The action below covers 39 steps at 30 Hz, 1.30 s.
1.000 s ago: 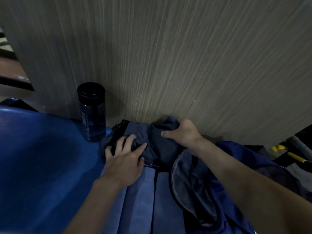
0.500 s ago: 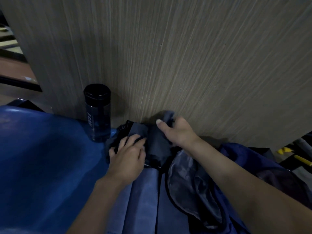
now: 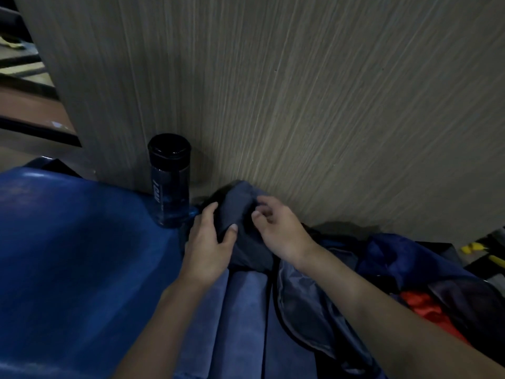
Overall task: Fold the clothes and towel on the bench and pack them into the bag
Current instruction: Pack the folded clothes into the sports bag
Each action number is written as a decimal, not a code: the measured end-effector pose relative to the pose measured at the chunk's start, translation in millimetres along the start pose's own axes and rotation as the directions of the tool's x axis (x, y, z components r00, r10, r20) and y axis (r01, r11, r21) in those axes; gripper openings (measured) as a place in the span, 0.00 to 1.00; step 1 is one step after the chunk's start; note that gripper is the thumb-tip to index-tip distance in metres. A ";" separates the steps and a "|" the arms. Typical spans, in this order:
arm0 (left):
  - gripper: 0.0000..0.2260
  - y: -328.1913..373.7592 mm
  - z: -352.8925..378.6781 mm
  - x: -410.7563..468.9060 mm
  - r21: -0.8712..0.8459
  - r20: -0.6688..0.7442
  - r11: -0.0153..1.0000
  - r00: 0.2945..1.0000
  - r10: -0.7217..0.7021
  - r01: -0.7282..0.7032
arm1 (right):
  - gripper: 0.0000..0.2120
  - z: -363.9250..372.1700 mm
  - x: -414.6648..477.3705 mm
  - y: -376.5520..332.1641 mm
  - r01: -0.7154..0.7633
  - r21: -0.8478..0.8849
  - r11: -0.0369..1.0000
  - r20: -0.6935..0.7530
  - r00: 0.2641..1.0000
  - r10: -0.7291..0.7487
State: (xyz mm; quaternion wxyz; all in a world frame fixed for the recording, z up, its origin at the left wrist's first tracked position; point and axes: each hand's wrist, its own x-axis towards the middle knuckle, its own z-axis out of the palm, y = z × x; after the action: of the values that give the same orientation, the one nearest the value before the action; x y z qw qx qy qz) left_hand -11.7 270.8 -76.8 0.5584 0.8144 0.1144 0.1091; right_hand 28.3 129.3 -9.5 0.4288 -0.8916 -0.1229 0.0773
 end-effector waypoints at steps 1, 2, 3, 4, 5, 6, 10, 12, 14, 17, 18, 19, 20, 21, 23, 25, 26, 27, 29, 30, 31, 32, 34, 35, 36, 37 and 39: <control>0.29 -0.1 0.4 -0.2 -0.002 -0.005 1.000 1.000 -0.007 0.007 | 0.24 0.3 -1.3 3.3 0.008 -0.032 0.999 -0.020 1.000 -0.009; 0.29 -0.9 0.8 -0.1 -0.010 -0.002 1.000 1.000 -0.013 0.013 | 0.25 0.7 -1.7 6.8 0.015 -0.059 0.998 -0.047 0.999 -0.017; 0.29 -2.2 1.2 0.3 -0.021 0.006 1.000 1.000 -0.014 0.014 | 0.26 1.0 -1.2 11.1 0.008 -0.078 0.997 -0.069 0.998 -0.013; 0.29 -3.2 1.4 0.4 -0.032 0.018 0.999 1.000 -0.019 0.020 | 0.27 0.9 -1.1 14.2 -0.003 -0.083 0.997 -0.088 0.996 -0.004; 0.29 -3.8 1.6 0.4 -0.041 0.025 0.999 0.999 -0.023 0.024 | 0.27 0.8 -0.5 17.6 -0.031 -0.062 0.998 -0.099 0.995 0.025; 0.29 -4.0 1.6 0.4 -0.046 0.028 0.998 0.999 -0.029 0.031 | 0.27 -0.2 -0.2 19.7 -0.056 -0.009 0.998 -0.101 0.993 0.055; 0.29 -0.8 1.3 0.1 -0.086 0.015 0.995 0.999 -0.051 0.052 | 0.25 -2.8 4.4 22.4 -0.195 0.184 0.963 -0.035 0.978 0.205; 0.31 0.0 1.1 0.4 -0.110 0.007 0.992 0.998 -0.069 0.069 | 0.24 -2.2 11.1 26.0 -0.243 0.257 0.935 -0.038 0.965 0.261; 0.31 -0.2 0.5 1.3 -0.145 0.008 0.986 0.996 -0.084 0.084 | 0.26 -0.5 18.9 29.3 -0.275 0.365 0.890 -0.029 0.952 0.306; 0.31 -0.4 -1.4 2.4 -0.195 0.024 0.975 0.994 -0.103 0.106 | 0.23 0.9 24.1 30.6 -0.343 0.433 0.834 0.062 0.934 0.352; 0.31 -0.8 -1.9 3.2 -0.209 0.031 0.971 0.993 -0.113 0.117 | 0.22 1.1 25.4 31.3 -0.364 0.449 0.816 0.088 0.927 0.365; 0.31 -1.2 -2.3 4.1 -0.220 0.037 0.967 0.992 -0.123 0.128 | 0.22 1.2 26.5 31.4 -0.377 0.468 0.799 0.109 0.922 0.371; 0.31 -1.1 -3.0 5.0 -0.231 0.043 0.963 0.990 -0.135 0.141 | 0.22 1.1 26.8 30.1 -0.383 0.493 0.781 0.125 0.920 0.372; 0.31 -1.6 -3.5 6.3 -0.245 0.046 0.958 0.988 -0.145 0.152 | 0.22 0.6 26.4 28.5 -0.387 0.515 0.765 0.145 0.919 0.367; 0.30 -1.5 -5.1 8.1 -0.263 0.052 0.949 0.985 -0.168 0.175 | 0.22 0.3 24.5 25.2 -0.378 0.553 0.742 0.175 0.924 0.340; 0.30 -1.2 -6.4 9.2 -0.270 0.056 0.944 0.982 -0.181 0.189 | 0.23 1.7 21.8 21.6 -0.344 0.585 0.734 0.188 0.938 0.290; 0.31 -0.5 -6.9 9.0 -0.274 0.058 0.943 0.982 -0.180 0.189 | 0.24 2.8 20.8 21.0 -0.326 0.600 0.730 0.188 0.945 0.268; 0.31 -0.4 -7.1 8.9 -0.278 0.060 0.943 0.983 -0.175 0.185 | 0.25 3.9 19.9 20.3 -0.310 0.610 0.729 0.183 0.951 0.250; 0.31 0.3 -7.7 8.2 -0.303 0.066 0.936 0.984 -0.168 0.180 | 0.28 4.9 18.0 18.2 -0.276 0.616 0.738 0.156 0.961 0.230; 0.28 1.0 -7.7 7.4 -0.318 0.070 0.933 0.985 -0.156 0.170 | 0.28 4.9 16.6 16.3 -0.252 0.613 0.749 0.132 0.967 0.217; 0.25 2.0 -7.5 6.5 -0.335 0.073 0.930 0.989 -0.133 0.149 | 0.28 4.7 15.3 14.1 -0.223 0.606 0.764 0.104 0.974 0.202; 0.23 4.1 -7.4 5.2 -0.353 0.077 0.927 0.991 -0.107 0.128 | 0.27 3.9 13.7 11.5 -0.190 0.596 0.780 0.071 0.980 0.185; 0.20 11.4 -7.7 2.3 -0.392 0.074 0.916 0.996 -0.058 0.083 | 0.26 1.2 10.3 5.4 -0.125 0.583 0.802 0.005 0.989 0.151; 0.19 15.7 -8.1 0.4 -0.419 0.069 0.905 0.997 -0.041 0.066 | 0.25 -0.8 8.4 2.3 -0.095 0.578 0.810 -0.024 0.991 0.133; 0.18 20.0 -9.0 -1.5 -0.445 0.058 0.894 0.998 -0.028 0.050 | 0.25 -3.3 6.0 -1.5 -0.067 0.573 0.817 -0.049 0.992 0.116; 0.18 24.4 -9.9 -3.1 -0.466 0.043 0.884 0.999 -0.014 0.032 | 0.24 -6.1 3.2 -5.2 -0.040 0.569 0.821 -0.071 0.993 0.097; 0.18 31.4 -11.1 -5.3 -0.494 0.007 0.869 1.000 0.016 -0.010 | 0.25 -12.4 -3.6 -11.7 0.012 0.570 0.822 -0.102 0.993 0.056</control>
State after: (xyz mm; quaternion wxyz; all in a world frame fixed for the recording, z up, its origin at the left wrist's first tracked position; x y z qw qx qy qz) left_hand -18.0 268.0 -43.8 0.7478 0.6460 0.0743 0.1343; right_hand 26.2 126.0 7.5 0.6806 -0.7274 -0.0592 0.0643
